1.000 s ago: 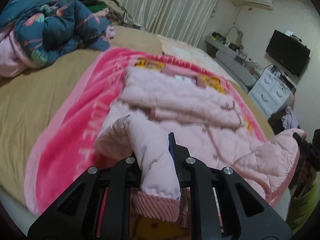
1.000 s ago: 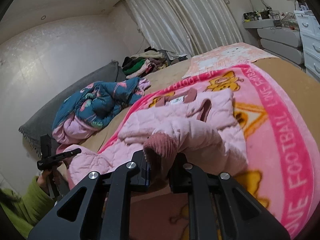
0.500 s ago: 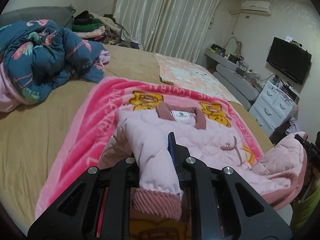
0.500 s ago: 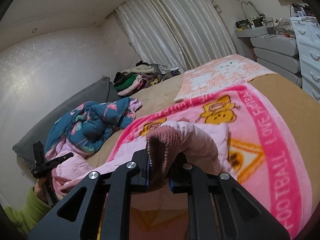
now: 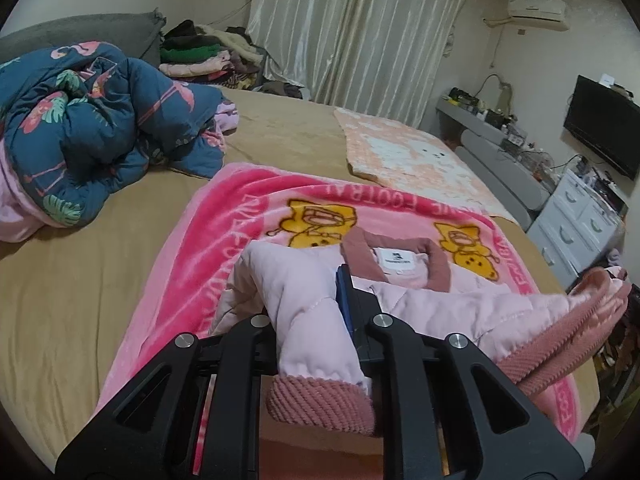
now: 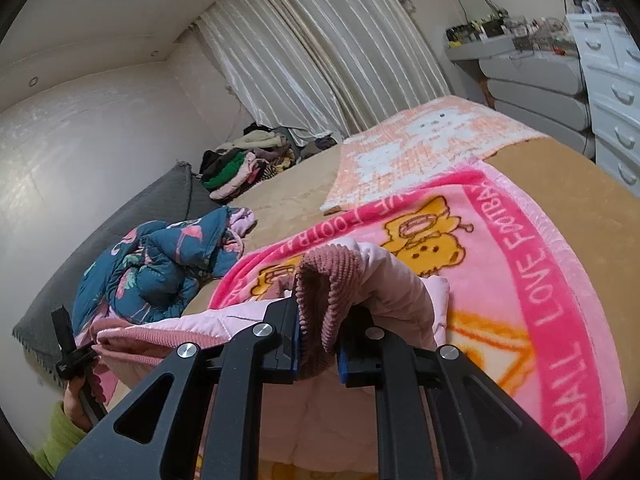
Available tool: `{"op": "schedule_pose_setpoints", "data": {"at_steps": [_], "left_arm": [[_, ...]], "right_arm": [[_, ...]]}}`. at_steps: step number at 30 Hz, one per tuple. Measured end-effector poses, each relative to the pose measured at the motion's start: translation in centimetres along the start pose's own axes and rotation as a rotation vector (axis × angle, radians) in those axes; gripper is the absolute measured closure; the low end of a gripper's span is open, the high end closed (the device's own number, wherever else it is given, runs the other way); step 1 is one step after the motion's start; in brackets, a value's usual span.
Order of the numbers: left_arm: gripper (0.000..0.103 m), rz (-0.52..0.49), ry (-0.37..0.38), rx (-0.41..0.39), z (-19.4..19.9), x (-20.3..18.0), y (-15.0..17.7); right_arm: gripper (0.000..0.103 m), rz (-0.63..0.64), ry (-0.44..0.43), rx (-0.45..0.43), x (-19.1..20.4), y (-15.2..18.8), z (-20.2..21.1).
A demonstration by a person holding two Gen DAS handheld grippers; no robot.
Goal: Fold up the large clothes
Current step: 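Lift the hem with both tools and fold it toward the collar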
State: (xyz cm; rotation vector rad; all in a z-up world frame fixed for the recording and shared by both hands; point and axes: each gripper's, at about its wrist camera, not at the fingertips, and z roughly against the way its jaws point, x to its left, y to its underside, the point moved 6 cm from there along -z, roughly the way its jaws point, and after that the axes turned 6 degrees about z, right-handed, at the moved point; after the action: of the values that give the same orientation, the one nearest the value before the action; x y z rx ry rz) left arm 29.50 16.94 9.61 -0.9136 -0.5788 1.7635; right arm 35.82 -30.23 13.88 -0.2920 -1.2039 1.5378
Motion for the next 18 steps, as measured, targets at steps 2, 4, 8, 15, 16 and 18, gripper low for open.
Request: {"op": "schedule_pose_setpoints", "data": {"at_steps": [2,4,8,15,16,18], "left_arm": [[0.093,-0.008,-0.017,0.005,-1.1,0.1,-0.2],[0.093,-0.013,-0.035,0.017,-2.5,0.2,-0.2],[0.093,-0.008,-0.056,0.045,-5.1,0.7,-0.1],[0.091,-0.007,-0.081,0.082,-8.9,1.3,0.2],[0.091,-0.005,-0.086,0.092,-9.7,1.4,0.3],[0.091,0.0,-0.093,0.108,-10.7,1.6,0.6]], "right_arm": [[0.091,-0.023,0.008,0.022,-1.0,-0.2,-1.6],[0.091,-0.044,0.013,0.041,-1.8,-0.3,-2.9],[0.09,-0.083,0.022,0.083,-3.4,0.0,-5.6],[0.09,-0.16,0.041,0.153,-5.9,1.0,-10.0],[0.089,-0.177,0.043,0.162,-6.3,1.2,-10.6],[0.086,-0.221,0.029,0.177,-7.1,1.6,-11.7]]}}
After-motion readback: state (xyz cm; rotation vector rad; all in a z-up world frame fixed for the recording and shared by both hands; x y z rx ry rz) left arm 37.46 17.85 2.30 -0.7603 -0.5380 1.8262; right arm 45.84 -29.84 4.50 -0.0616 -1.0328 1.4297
